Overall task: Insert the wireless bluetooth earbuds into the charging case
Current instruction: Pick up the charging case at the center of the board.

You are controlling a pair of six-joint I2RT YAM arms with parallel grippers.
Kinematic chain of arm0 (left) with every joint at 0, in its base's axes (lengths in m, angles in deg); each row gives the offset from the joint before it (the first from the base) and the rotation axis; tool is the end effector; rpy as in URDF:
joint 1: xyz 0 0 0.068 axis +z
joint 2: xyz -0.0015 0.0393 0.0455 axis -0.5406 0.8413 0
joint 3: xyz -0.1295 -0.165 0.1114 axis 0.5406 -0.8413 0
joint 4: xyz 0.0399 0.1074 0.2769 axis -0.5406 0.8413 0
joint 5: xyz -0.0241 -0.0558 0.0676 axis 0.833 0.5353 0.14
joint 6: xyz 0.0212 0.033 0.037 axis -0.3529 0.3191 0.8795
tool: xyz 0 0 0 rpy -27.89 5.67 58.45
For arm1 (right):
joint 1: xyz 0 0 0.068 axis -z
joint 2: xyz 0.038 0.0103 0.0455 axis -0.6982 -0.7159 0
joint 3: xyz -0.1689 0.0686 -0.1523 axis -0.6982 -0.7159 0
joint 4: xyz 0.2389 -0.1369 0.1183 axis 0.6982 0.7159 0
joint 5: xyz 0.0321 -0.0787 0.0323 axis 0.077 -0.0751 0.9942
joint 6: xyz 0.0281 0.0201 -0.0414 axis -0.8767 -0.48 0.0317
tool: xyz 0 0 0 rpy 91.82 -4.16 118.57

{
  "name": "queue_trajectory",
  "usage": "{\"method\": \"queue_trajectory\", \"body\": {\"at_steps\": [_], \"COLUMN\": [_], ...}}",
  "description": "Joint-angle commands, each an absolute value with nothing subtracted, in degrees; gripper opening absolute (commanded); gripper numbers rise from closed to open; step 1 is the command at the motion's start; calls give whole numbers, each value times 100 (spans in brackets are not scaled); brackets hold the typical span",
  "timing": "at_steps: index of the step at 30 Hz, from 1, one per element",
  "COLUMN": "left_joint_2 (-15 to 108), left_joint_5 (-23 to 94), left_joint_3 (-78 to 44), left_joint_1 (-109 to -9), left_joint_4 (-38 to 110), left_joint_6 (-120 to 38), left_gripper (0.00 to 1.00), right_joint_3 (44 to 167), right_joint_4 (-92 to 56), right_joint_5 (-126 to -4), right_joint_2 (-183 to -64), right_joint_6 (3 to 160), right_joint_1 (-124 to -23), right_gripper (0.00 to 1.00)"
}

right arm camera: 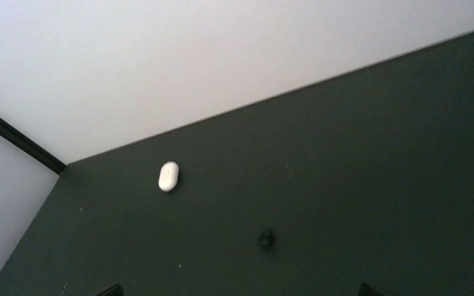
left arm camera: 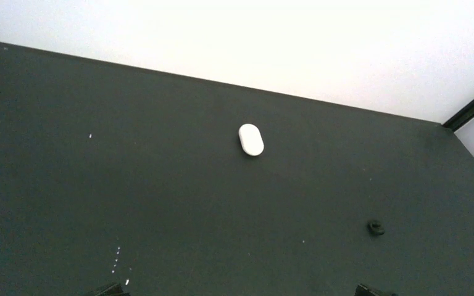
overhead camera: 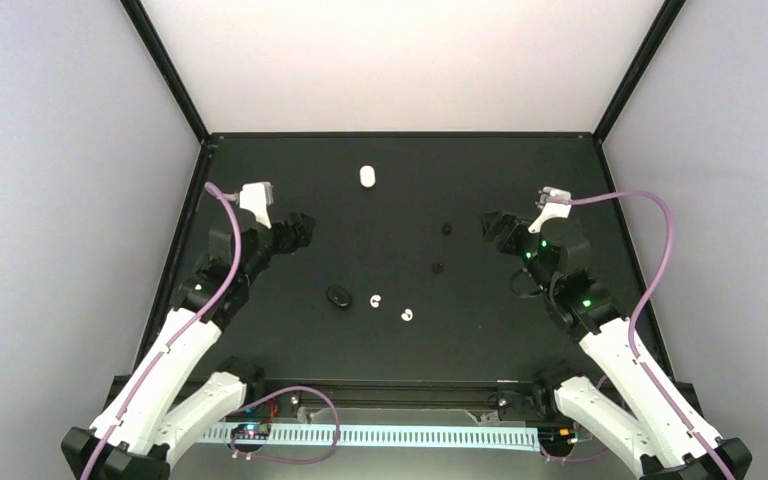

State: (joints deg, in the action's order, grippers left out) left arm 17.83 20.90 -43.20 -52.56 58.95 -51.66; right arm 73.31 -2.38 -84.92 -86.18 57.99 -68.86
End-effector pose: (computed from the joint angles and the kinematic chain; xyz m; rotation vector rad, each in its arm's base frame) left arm 0.2398 -0.0824 0.2933 -0.1217 1.9663 -0.3775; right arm 0.2280 0.0960 0.2965 0.2401 1.8661 0.4677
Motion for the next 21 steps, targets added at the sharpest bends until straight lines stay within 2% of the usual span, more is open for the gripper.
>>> {"method": "queue_trajectory", "body": {"at_steps": [1,6,10,15,21], "left_joint_2": [1323,970,912,807,423], "left_joint_5": [1900,2071,2226,2305,2381], "left_joint_3": [-4401,-4422,-4313,-4615,-4907], "left_joint_1": [-5319,-5331,-5349,-5355,-5361], "left_joint_4": [5860,5680,5585,5479,5309], "left_joint_6": [-4941,-4841,-4777,-4711,-4736], "left_gripper": [99,99,99,99,99], "right_joint_3": [7047,6827,6979,7332,8272], "right_joint_4": [-384,-720,-817,-1016,-1008], "right_joint_5": [-8079,-7686,-7636,-8077,-7838], "right_joint_2": [-8422,-8243,-8740,-9951,-11975], "right_joint_6": [5507,5687,5790,6106,6273], "right_joint_1": [-6795,-6763,-6944,-7725,-8755], "right_gripper": [100,100,99,98,90]}}
